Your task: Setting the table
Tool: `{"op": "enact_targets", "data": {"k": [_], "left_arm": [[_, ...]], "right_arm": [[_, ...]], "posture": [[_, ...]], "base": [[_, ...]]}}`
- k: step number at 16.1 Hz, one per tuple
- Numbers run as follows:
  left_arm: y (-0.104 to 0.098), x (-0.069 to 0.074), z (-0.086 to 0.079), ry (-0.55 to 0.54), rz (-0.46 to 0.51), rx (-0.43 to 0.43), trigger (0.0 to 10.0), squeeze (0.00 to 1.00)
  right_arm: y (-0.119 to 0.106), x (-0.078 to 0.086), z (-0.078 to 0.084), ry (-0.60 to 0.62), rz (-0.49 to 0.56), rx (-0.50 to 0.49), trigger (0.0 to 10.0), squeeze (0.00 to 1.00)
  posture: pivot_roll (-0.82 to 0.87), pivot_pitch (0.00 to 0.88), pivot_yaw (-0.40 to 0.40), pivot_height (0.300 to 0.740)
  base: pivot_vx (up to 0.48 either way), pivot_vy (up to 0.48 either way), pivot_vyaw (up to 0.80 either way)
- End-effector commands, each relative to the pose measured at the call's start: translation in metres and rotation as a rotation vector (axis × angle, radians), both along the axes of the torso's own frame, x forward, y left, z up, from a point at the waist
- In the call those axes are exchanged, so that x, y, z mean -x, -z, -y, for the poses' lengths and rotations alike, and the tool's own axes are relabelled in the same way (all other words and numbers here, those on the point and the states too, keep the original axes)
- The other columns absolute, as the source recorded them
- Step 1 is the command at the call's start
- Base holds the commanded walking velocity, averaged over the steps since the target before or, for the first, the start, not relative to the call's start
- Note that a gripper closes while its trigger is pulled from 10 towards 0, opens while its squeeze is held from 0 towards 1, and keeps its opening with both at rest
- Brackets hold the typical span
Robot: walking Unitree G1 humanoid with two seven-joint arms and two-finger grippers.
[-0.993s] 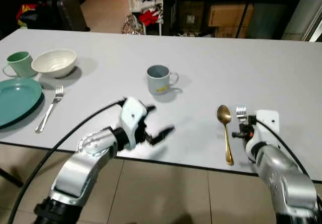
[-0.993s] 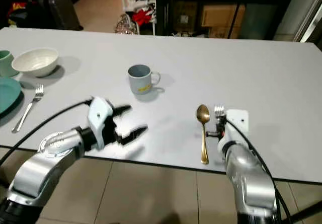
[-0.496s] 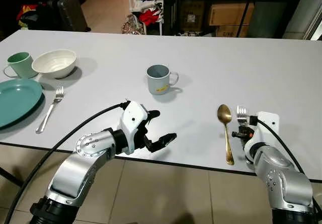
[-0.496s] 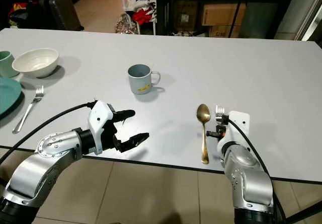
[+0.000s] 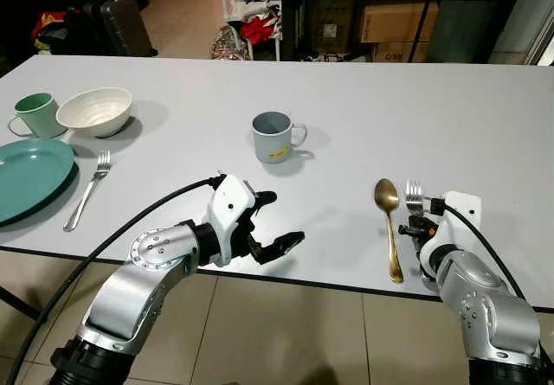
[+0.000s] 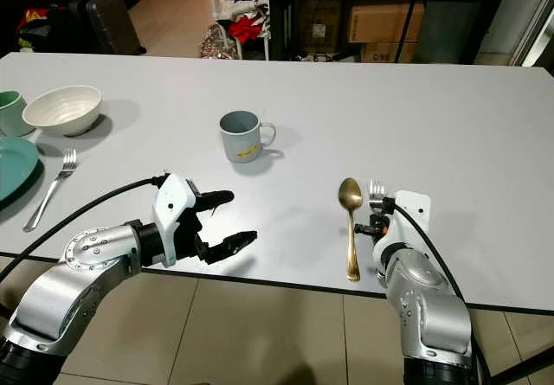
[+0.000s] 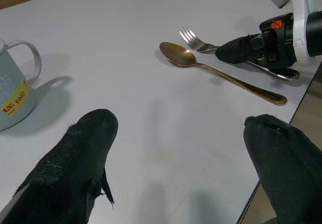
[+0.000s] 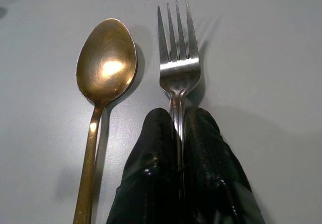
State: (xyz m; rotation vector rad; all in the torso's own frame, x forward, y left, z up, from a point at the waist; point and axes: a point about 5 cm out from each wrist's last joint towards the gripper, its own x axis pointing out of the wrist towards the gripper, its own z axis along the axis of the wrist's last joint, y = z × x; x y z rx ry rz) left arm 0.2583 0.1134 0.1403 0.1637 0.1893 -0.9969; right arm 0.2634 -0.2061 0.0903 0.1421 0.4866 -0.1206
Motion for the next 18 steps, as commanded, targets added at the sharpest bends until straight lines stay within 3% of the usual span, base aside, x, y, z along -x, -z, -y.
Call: {"op": "enact_targets", "data": {"k": [1, 2, 4, 9, 12, 15, 18], "left_arm": [[-0.006, -0.001, 0.001, 0.017, 0.025, -0.015, 10.0, 0.0], [-0.006, -0.001, 0.001, 0.02, 0.029, -0.02, 10.0, 0.0], [-0.005, 0.0, 0.002, 0.024, 0.028, -0.022, 10.0, 0.0], [-0.006, -0.002, 0.003, 0.028, 0.033, -0.025, 10.0, 0.0], [-0.017, -0.009, 0.001, -0.045, 0.083, 0.035, 10.0, 0.0], [-0.038, -0.022, -0.008, -0.226, 0.174, 0.138, 10.0, 0.0], [-0.04, -0.03, -0.021, -0.52, 0.208, 0.15, 10.0, 0.0]], "right_arm": [[0.01, 0.005, -0.001, 0.0, -0.061, -0.019, 10.0, 0.65], [0.01, 0.006, 0.0, 0.006, -0.066, -0.018, 10.0, 0.93], [0.01, 0.007, 0.001, 0.01, -0.067, -0.021, 10.0, 1.0], [0.006, 0.006, 0.002, 0.013, -0.052, -0.028, 10.0, 1.0], [-0.017, 0.01, 0.006, 0.029, 0.026, 0.004, 10.0, 1.0], [-0.062, 0.031, -0.005, 0.024, 0.212, 0.098, 10.0, 1.0], [-0.077, 0.038, -0.03, -0.13, 0.357, 0.097, 10.0, 1.0]], "posture": [[-0.04, 0.0, 0.085, 0.74], [-0.04, 0.0, 0.085, 0.74], [-0.04, 0.0, 0.087, 0.74], [-0.04, 0.0, 0.089, 0.74], [-0.04, 0.0, 0.084, 0.74], [-0.05, 0.0, 0.107, 0.74], [-0.08, 0.0, 0.131, 0.74]], "base": [[0.0, 0.0, 0.0], [0.0, 0.0, 0.0], [0.0, 0.0, 0.0], [0.0, 0.0, 0.0], [0.0, 0.0, 0.0], [0.0, 0.0, 0.0], [0.0, 0.0, 0.4]]}}
